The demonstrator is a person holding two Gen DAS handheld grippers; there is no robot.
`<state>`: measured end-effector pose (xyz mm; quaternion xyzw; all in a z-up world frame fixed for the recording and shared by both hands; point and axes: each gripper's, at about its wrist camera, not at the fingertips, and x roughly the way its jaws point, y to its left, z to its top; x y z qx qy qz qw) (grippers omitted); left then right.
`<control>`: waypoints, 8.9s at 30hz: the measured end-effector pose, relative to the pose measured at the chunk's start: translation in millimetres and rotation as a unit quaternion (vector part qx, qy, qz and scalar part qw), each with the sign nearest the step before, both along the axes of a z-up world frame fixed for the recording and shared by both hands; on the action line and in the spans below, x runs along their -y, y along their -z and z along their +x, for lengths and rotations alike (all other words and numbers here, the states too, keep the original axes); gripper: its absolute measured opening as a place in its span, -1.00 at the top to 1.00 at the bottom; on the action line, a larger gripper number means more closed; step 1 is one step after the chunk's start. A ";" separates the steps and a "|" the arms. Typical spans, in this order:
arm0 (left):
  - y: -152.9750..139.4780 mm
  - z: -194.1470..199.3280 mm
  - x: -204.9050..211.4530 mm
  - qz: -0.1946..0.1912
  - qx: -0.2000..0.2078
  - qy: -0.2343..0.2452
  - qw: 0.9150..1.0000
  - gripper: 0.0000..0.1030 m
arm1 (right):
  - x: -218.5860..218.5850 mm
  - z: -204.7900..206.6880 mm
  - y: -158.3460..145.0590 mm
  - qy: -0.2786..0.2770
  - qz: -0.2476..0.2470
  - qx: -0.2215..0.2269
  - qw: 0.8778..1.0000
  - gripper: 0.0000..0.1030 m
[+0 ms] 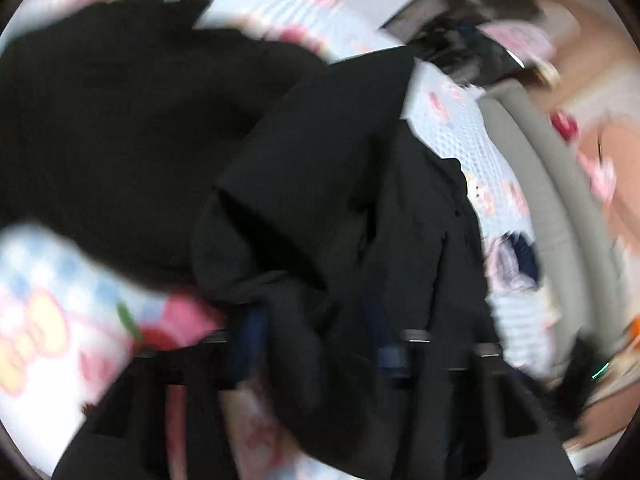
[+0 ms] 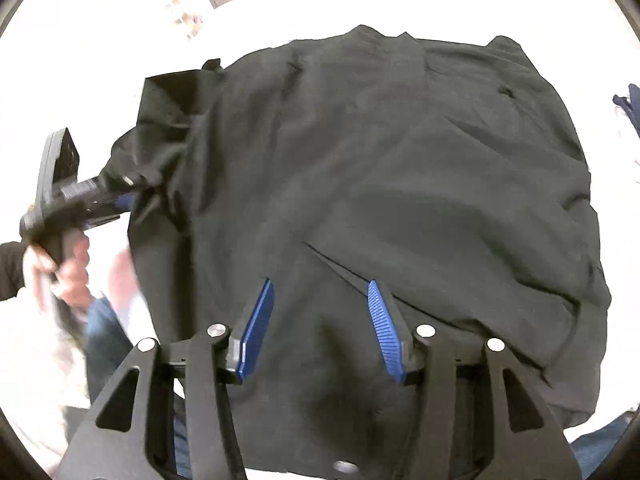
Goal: Fold clothes
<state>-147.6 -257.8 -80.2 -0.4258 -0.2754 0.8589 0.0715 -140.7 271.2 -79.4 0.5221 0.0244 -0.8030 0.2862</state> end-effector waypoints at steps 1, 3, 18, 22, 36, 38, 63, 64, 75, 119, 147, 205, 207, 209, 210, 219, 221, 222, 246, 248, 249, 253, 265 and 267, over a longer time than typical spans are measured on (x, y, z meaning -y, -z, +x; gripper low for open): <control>-9.9 1.4 -0.6 0.000 -0.017 -0.003 1.000 0.64 | 5.4 -2.8 0.8 -0.005 -0.004 0.001 1.000 -0.09; -29.6 4.2 -1.8 0.000 -0.052 -0.009 0.999 0.77 | 17.2 -3.0 8.3 -0.017 0.000 0.006 1.000 -0.16; -11.9 12.0 -133.2 -0.059 -0.034 0.169 0.983 0.65 | 36.9 -44.1 29.6 -0.002 -0.066 0.036 0.997 -0.36; -15.9 23.3 -122.4 -0.036 -0.042 0.139 0.989 0.52 | 44.4 -54.6 36.3 0.006 -0.091 0.042 0.995 -0.39; 4.4 72.4 -90.5 0.101 -0.055 0.122 0.986 0.02 | 74.4 -14.6 21.7 -0.114 -0.093 0.069 0.987 -0.15; 4.6 71.2 -86.2 0.115 -0.043 0.136 0.983 -0.09 | 85.6 -16.6 27.1 -0.128 -0.080 0.071 0.986 0.76; 59.5 -16.4 -39.1 0.345 -0.036 -0.080 0.934 0.89 | 33.7 4.4 17.2 -0.006 -0.053 -0.003 0.999 0.90; 51.1 -12.5 -35.4 0.324 -0.044 -0.087 0.941 0.89 | 36.1 7.0 16.6 -0.011 -0.053 -0.003 0.999 0.89; -44.1 42.5 17.0 0.022 -0.108 -0.180 0.977 0.91 | 11.1 10.0 -14.6 -0.001 -0.086 -0.019 0.996 0.43; 40.2 -38.2 170.0 0.320 -0.125 -0.156 0.926 -0.31 | 173.5 -14.0 -66.4 -0.161 -0.041 -0.018 0.986 -0.43; 45.7 -66.3 145.9 0.351 -0.110 -0.182 0.912 -0.34 | 279.2 -35.6 -36.4 -0.172 -0.008 -0.029 0.985 -0.50; -6.4 -196.7 3.0 0.267 0.003 -0.077 0.961 -0.29 | 62.3 -14.0 -3.1 -0.047 -0.068 0.025 0.996 0.79; -0.1 -178.5 9.5 0.274 -0.007 -0.091 0.957 -0.29 | 58.3 -13.5 -13.3 -0.046 -0.089 0.025 0.995 0.75; 3.4 -180.2 11.4 0.292 -0.013 -0.093 0.952 -0.29 | 64.7 -10.9 -18.3 -0.070 -0.107 0.035 0.991 0.52; 4.8 -182.9 11.9 0.301 -0.015 -0.094 0.949 -0.29 | 74.9 -8.6 -15.9 -0.083 -0.110 0.042 0.990 0.38; -20.9 -216.0 -12.9 0.283 -0.088 -0.043 0.954 -0.29 | 81.0 -19.2 12.2 -0.018 -0.016 0.007 1.000 0.36; -19.1 -205.4 -8.3 0.269 -0.116 -0.043 0.955 -0.29 | 67.1 -25.2 15.8 0.007 0.006 0.002 1.000 0.36; -15.5 -203.0 -6.1 0.266 -0.123 -0.046 0.955 -0.29 | 61.3 -26.4 17.1 0.009 -0.001 0.008 1.000 0.35; -21.5 -204.3 -16.3 0.174 -0.026 0.009 0.984 0.95 | 31.9 -11.2 -16.1 -0.017 -0.013 0.003 1.000 0.23; -46.3 -185.7 -12.4 0.135 -0.068 -0.022 0.988 0.98 | 22.6 -12.6 -21.0 -0.007 -0.009 -0.005 1.000 0.17; -65.1 -174.3 -7.0 0.115 -0.092 -0.042 0.988 0.98 | 15.0 -14.0 -22.7 -0.001 -0.014 -0.002 1.000 0.17; -144.9 -107.7 31.5 0.028 -0.182 -0.142 0.972 0.98 | -3.0 -18.0 -28.0 0.011 -0.036 0.008 0.999 0.17; -177.0 -42.3 50.9 -0.113 -0.138 -0.206 0.962 0.98 | -64.5 5.2 -27.2 0.030 -0.060 0.037 0.997 0.14; -201.1 -45.4 8.1 -0.115 -0.175 -0.140 0.968 0.98 | -84.6 6.7 -36.5 0.046 -0.060 0.028 0.997 0.14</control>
